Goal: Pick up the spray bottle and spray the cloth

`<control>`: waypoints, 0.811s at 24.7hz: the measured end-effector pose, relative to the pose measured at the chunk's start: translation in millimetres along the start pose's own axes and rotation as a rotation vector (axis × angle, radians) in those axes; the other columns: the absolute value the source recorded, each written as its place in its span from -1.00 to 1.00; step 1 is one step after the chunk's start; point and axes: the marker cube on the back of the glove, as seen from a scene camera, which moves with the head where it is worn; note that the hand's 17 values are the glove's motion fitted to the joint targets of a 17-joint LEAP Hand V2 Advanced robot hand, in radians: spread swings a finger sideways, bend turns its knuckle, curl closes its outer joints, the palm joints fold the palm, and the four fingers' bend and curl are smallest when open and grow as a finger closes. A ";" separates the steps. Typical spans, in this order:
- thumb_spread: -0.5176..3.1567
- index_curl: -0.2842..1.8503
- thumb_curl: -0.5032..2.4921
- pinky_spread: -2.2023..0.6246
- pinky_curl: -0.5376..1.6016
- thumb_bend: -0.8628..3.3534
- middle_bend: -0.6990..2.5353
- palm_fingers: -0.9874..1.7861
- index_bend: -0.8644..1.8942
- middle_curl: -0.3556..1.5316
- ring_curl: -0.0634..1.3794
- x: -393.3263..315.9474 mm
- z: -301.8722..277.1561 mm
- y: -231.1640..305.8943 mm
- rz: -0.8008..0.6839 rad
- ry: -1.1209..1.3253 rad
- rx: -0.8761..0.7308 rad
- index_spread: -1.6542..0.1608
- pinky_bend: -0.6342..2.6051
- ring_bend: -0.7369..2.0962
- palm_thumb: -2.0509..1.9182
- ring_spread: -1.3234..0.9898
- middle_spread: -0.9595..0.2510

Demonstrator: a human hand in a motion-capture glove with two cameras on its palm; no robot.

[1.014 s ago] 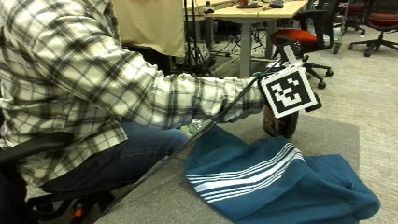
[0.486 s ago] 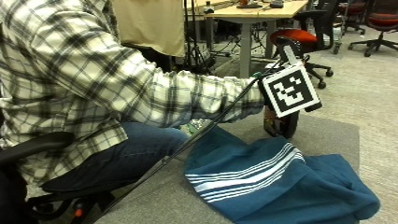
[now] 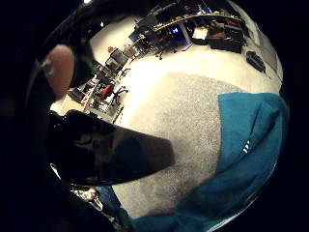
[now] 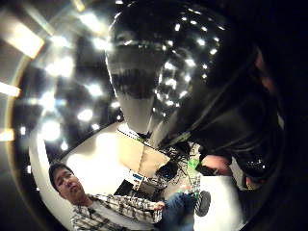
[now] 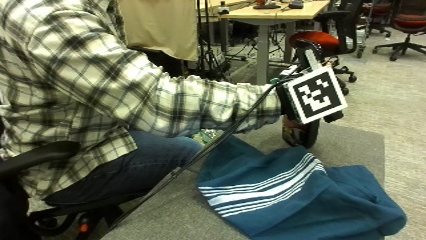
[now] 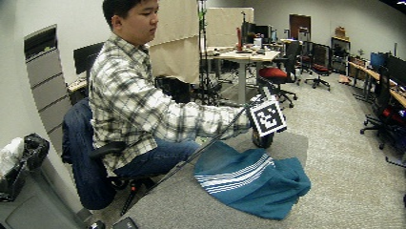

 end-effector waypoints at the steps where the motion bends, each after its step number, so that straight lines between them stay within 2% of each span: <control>1: -0.49 -0.25 -0.14 0.55 -0.10 -0.60 -0.29 0.32 -0.32 -0.11 -0.26 0.2 -1.1 1.4 0.002 0.012 -0.020 0.53 -0.33 -0.11 0.54 0.01 0.41; 2: -0.46 -0.25 -0.14 0.57 -0.09 -0.61 -0.30 0.24 -0.32 -0.12 -0.25 0.2 -2.5 3.1 0.003 0.029 -0.040 0.52 -0.33 -0.11 0.53 0.02 0.40; 3: -0.43 -0.27 -0.15 0.59 -0.09 -0.62 -0.30 0.08 -0.35 -0.12 -0.26 0.0 -4.2 5.0 0.004 0.049 -0.057 0.49 -0.35 -0.14 0.50 0.03 0.40; 7: -0.36 -0.28 -0.18 0.64 -0.08 -0.63 -0.36 -0.25 -0.30 -0.16 -0.27 -2.3 -15.9 16.3 0.014 0.163 -0.107 0.44 -0.37 -0.21 0.44 0.09 0.39; 15: -0.26 -0.39 -0.23 0.68 -0.16 -0.62 -0.48 -0.34 -0.28 -0.25 -0.43 -13.0 -89.7 91.9 0.091 0.563 -0.153 0.39 -0.35 -0.27 0.34 0.16 0.38; 17: -0.24 -0.40 -0.23 0.69 -0.16 -0.60 -0.51 -0.35 -0.29 -0.28 -0.45 -24.5 -130.1 134.2 0.124 0.688 -0.167 0.38 -0.31 -0.27 0.34 0.17 0.40; 20: -0.21 -0.41 -0.24 0.70 -0.15 -0.60 -0.51 -0.34 -0.27 -0.31 -0.46 -51.4 -184.0 226.5 0.165 0.918 -0.225 0.39 -0.28 -0.28 0.34 0.19 0.40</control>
